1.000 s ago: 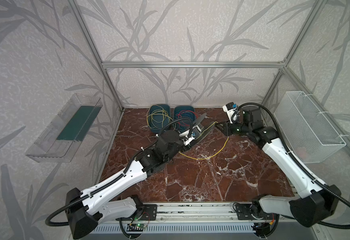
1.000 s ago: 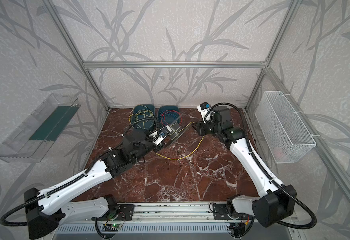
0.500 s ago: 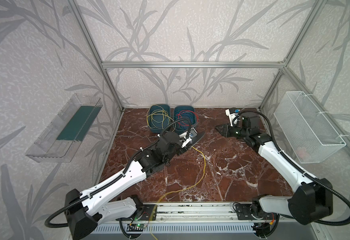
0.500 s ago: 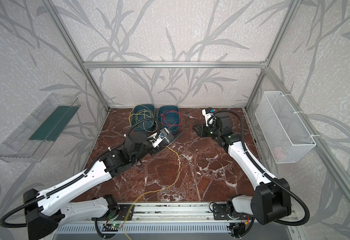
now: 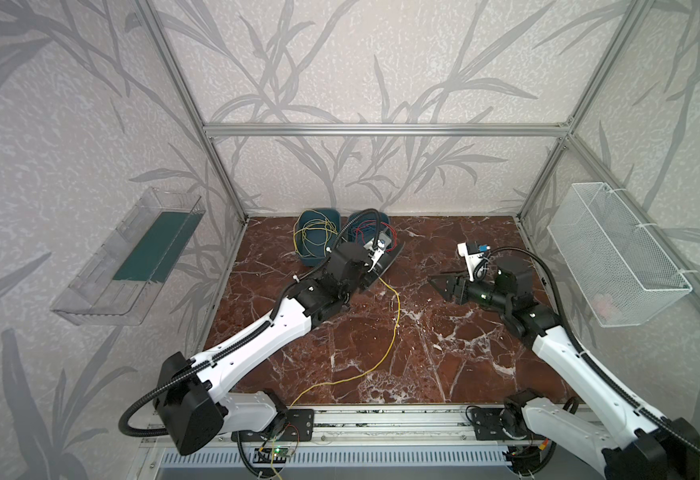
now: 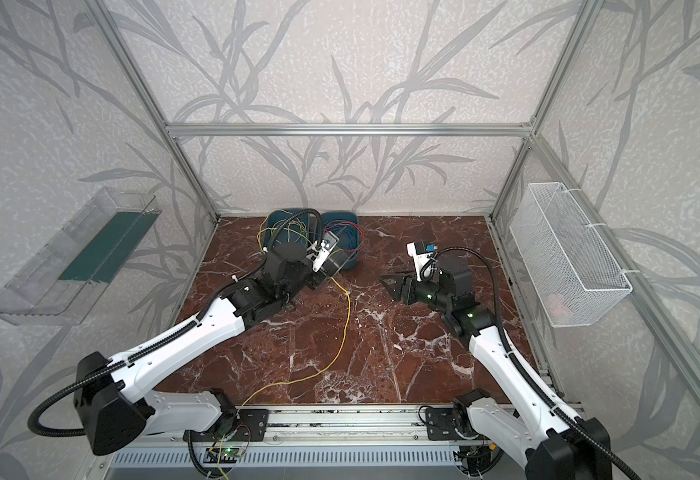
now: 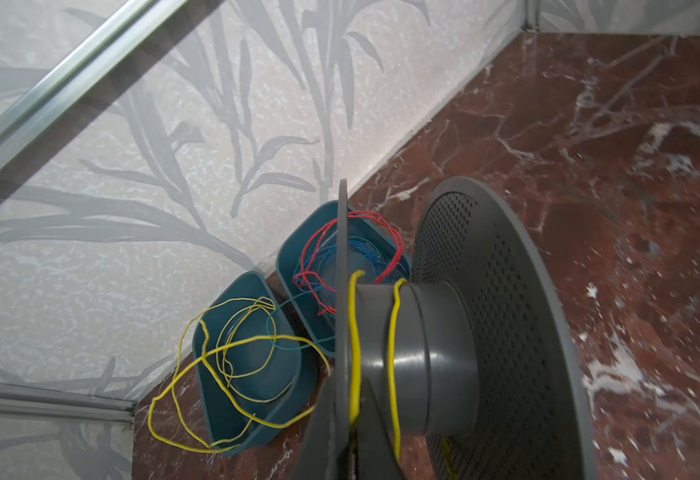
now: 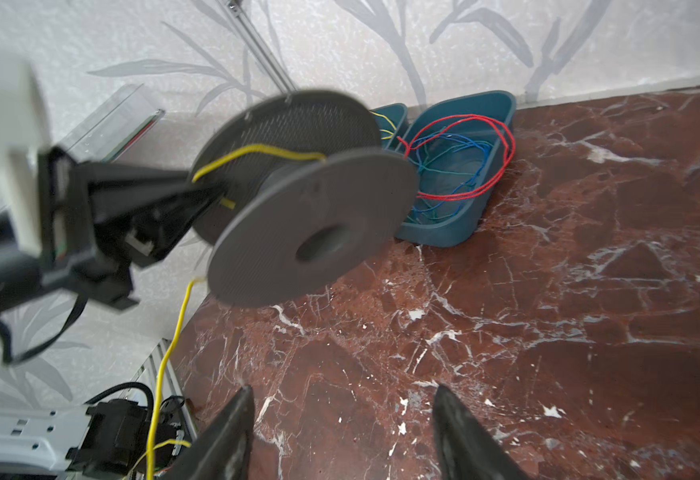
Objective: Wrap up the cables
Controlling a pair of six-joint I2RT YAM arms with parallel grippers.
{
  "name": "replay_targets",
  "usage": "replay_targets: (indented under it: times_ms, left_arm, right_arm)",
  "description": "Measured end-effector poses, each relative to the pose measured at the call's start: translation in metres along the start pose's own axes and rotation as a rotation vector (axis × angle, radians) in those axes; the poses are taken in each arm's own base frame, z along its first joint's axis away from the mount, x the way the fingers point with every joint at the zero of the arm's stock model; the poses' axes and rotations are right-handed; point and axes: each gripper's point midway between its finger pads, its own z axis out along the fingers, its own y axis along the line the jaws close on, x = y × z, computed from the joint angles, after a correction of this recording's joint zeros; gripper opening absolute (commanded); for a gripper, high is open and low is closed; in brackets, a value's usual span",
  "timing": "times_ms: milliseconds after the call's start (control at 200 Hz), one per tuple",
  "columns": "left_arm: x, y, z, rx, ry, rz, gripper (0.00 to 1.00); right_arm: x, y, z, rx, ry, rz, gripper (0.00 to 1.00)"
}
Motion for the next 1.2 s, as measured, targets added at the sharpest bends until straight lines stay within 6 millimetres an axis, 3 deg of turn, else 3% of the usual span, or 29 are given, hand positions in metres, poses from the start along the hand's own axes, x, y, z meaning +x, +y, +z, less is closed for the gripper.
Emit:
replay_targets:
  times_ms: [150,295,390,455,665,745,920,1199]
  left_arm:
    - [-0.028,0.031,0.011,-0.069,-0.058,-0.118,0.00]
    - [-0.039,0.037,0.017,-0.075,-0.090,-0.179,0.00]
    - [-0.035,0.034,0.023,-0.066,-0.079,-0.193,0.00]
    - [-0.031,0.033,0.029,-0.063,-0.066,-0.200,0.00]
    - [-0.028,0.033,0.042,-0.053,-0.051,-0.227,0.00]
    - [-0.028,0.033,0.042,-0.051,-0.051,-0.234,0.00]
    - [-0.028,0.035,0.043,-0.051,-0.053,-0.245,0.00]
    - [-0.028,0.037,0.043,-0.050,-0.056,-0.264,0.00]
  right_arm:
    - [0.047,0.021,0.017,-0.104,0.076,-0.016,0.74]
    - [0.076,0.017,0.032,-0.135,0.124,-0.007,0.75]
    - [0.079,0.016,0.039,-0.158,0.136,-0.017,0.74]
    - [0.079,0.018,0.042,-0.181,0.136,-0.025,0.67]
    - [0.085,0.048,0.042,-0.275,0.143,-0.081,0.48]
    - [0.087,0.057,0.039,-0.302,0.145,-0.094,0.46]
    - [0.088,0.054,0.039,-0.290,0.136,-0.090,0.40]
    - [0.102,0.054,0.059,-0.308,0.170,-0.064,0.34]
